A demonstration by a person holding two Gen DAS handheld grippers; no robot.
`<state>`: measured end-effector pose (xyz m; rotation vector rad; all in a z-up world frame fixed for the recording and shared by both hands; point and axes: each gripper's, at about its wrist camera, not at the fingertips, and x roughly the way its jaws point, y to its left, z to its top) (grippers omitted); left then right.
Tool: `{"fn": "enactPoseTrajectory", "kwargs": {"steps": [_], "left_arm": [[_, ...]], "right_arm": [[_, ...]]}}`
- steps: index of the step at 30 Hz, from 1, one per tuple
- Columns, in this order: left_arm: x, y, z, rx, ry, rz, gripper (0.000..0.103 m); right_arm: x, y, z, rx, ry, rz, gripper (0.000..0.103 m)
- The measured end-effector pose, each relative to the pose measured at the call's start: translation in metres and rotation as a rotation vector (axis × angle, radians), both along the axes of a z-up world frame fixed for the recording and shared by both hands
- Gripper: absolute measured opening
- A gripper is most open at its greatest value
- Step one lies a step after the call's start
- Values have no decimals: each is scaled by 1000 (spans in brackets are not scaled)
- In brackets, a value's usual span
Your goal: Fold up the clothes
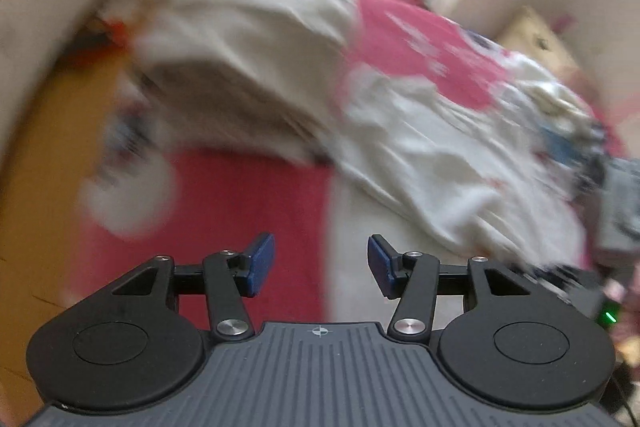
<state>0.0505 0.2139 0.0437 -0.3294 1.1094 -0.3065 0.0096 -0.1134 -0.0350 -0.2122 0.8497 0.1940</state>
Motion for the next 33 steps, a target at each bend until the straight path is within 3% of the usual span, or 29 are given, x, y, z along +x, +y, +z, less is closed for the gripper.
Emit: {"fn": "enactPoseTrajectory", "kwargs": {"steps": [3, 6, 11, 14, 18, 20, 23, 24, 28, 33], "left_arm": [[-15, -34, -44, -179, 70, -50, 51], [-25, -61, -73, -284, 100, -75, 51], [-29, -64, -84, -346, 95, -92, 51], [-27, -52, -90, -380, 118, -81, 53], [-29, -49, -103, -393, 148, -65, 54], [-31, -50, -109, -404, 159, -74, 54], [-30, -57, -113, -431, 151, -100, 56], [-29, -61, -114, -445, 146, -116, 58], [-25, -82, -119, -490, 134, -158, 63], [-19, -96, -126, -474, 122, -144, 63]], "right_arm": [[-5, 5, 12, 27, -3, -21, 6], [-12, 8, 28, 110, 10, -33, 6], [-18, 2, 55, 391, 88, -12, 6], [-21, 3, 56, 510, 147, 39, 7], [-32, 38, 33, 285, 246, 183, 13], [-41, 48, 22, 198, 310, 250, 24], [-50, 31, 27, 268, 326, 249, 34], [-52, 22, 30, 307, 326, 234, 36], [-34, -33, 27, 562, 287, -32, 41], [3, -54, -15, 785, 342, -194, 43]]}}
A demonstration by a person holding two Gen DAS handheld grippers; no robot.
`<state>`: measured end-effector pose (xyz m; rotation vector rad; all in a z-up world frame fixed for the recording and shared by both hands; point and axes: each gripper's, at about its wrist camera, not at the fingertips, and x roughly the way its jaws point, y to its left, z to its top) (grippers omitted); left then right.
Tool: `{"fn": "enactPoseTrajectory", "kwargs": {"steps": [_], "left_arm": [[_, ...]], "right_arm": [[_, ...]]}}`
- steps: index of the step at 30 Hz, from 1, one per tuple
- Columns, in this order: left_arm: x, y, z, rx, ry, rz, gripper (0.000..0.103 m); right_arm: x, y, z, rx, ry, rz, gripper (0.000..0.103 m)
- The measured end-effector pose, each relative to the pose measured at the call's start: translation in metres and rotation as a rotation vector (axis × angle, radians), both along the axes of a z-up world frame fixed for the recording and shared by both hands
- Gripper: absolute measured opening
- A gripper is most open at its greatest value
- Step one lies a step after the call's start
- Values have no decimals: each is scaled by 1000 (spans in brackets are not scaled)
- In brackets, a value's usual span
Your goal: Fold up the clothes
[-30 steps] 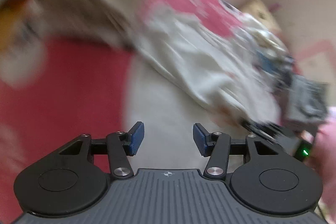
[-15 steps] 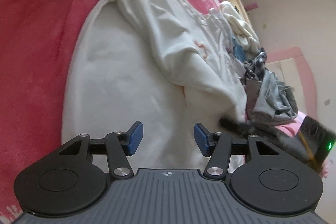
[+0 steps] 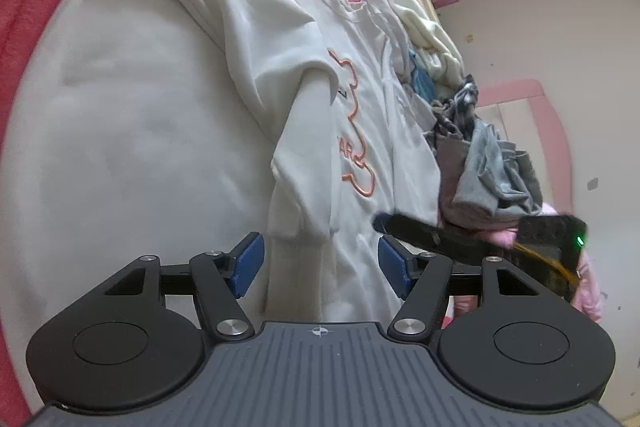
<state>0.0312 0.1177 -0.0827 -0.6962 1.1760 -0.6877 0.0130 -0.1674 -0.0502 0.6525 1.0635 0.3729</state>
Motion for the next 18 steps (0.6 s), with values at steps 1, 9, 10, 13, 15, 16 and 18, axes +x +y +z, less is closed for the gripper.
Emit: {"fn": "enactPoseTrajectory", "kwargs": {"steps": [1, 9, 10, 13, 15, 16, 18], "left_arm": [[0, -3, 0, 31, -15, -2, 63], [5, -17, 4, 65, -48, 4, 9], [7, -13, 13, 42, -56, 17, 8], [7, 6, 51, -50, -66, 32, 8], [2, 20, 76, -92, -77, 20, 8], [-2, 26, 85, -103, -77, 6, 8], [-12, 38, 93, -99, -37, -14, 8]], "right_arm": [[6, 0, -9, 27, 21, -6, 43], [21, 9, -29, 181, 72, 38, 7], [20, 10, -25, 201, 60, 41, 6], [10, 10, 2, 325, -27, 22, 5], [-2, 15, 21, 382, -81, 38, 5], [-9, 20, 27, 398, -94, 49, 5], [-20, 32, 25, 396, -67, 81, 5]]}}
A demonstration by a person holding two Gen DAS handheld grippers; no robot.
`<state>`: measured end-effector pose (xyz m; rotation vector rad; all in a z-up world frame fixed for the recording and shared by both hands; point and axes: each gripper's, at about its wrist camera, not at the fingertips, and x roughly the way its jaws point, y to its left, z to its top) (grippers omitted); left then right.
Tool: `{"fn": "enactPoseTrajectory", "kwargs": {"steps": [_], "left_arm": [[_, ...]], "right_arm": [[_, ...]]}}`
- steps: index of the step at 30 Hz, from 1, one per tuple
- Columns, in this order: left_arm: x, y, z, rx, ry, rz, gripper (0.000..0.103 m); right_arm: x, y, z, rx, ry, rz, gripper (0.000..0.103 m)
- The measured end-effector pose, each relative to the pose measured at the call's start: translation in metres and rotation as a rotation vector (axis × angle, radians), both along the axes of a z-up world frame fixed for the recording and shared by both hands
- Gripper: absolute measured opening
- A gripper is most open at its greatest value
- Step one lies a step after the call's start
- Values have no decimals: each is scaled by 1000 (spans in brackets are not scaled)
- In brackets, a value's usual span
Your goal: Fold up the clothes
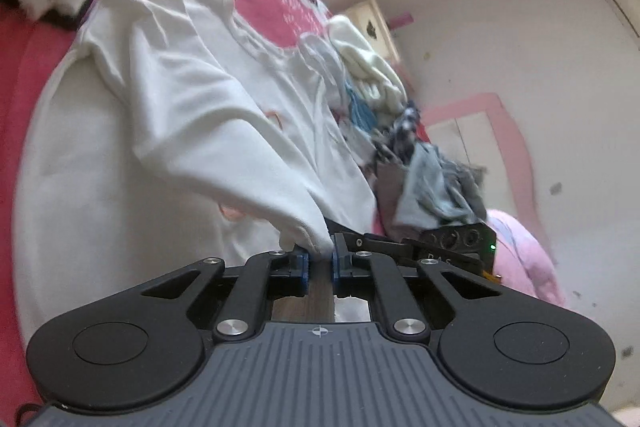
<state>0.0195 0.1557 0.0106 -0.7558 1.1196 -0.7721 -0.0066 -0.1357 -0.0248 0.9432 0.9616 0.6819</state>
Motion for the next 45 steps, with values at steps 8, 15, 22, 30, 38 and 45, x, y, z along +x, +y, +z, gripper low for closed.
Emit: {"fn": "enactPoseTrajectory", "kwargs": {"steps": [8, 15, 22, 30, 38, 45], "left_arm": [[-36, 17, -62, 279, 204, -28, 8], [-49, 27, -53, 374, 150, -44, 8], [-60, 24, -71, 403, 188, -77, 8], [-70, 13, -103, 477, 235, -111, 13], [-86, 32, -61, 558, 114, -170, 29], [-74, 2, -47, 530, -86, -157, 31]], "right_arm": [[-22, 63, -48, -185, 183, 177, 5], [-23, 86, -46, -259, 161, 238, 5], [-30, 98, -42, -345, 138, 282, 5], [-35, 114, -62, -460, 161, 352, 10], [-33, 69, -6, -660, -28, 307, 25], [30, 57, 30, -807, -222, 210, 25]]}}
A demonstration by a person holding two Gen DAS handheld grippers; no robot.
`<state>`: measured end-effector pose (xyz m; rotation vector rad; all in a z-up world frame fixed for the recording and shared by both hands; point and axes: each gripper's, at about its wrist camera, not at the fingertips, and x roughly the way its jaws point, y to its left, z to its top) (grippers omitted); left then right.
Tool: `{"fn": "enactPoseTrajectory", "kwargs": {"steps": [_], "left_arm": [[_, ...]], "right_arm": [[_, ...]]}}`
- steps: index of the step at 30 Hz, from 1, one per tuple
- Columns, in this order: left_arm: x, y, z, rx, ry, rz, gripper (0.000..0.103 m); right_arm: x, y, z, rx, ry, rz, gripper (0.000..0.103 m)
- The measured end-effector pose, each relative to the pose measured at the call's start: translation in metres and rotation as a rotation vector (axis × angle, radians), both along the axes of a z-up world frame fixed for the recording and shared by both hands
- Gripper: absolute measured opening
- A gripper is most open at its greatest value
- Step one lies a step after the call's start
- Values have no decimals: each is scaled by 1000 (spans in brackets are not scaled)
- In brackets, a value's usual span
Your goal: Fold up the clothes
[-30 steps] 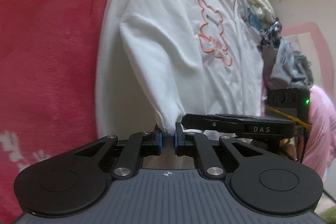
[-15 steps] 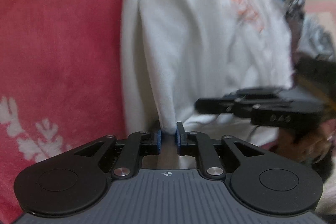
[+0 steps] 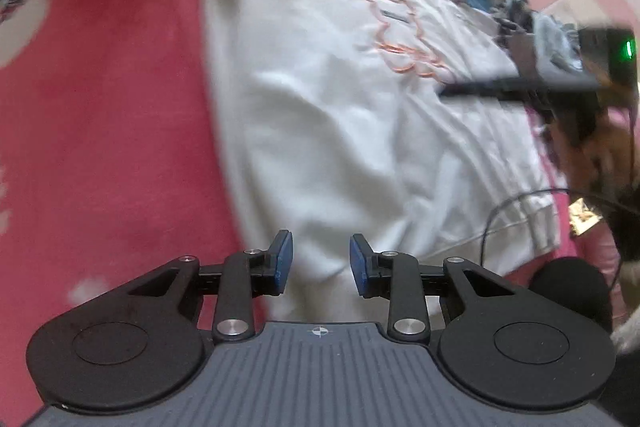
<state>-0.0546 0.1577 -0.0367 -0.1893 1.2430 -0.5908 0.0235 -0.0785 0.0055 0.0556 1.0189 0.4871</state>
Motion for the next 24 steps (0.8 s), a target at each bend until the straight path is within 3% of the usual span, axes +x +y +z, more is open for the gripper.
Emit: {"fn": "enactPoseTrajectory", "kwargs": {"steps": [4, 7, 12, 16, 19, 24], "left_arm": [[-6, -33, -36, 4, 66, -64, 30], [-7, -29, -27, -50, 60, -87, 31], [47, 28, 10, -187, -38, 101, 33], [109, 47, 3, -144, -161, 300, 33], [146, 47, -16, -143, -175, 391, 33], [176, 50, -42, -221, -102, 497, 33]], "right_arm": [[33, 29, 1, -4, -63, 63, 25], [46, 53, -12, -5, -69, 94, 25], [49, 51, -39, 36, 12, 38, 25], [51, 32, -56, 96, 88, -68, 25], [49, 20, -62, 132, 115, -126, 25], [52, 6, -70, 190, 148, -192, 26]]}}
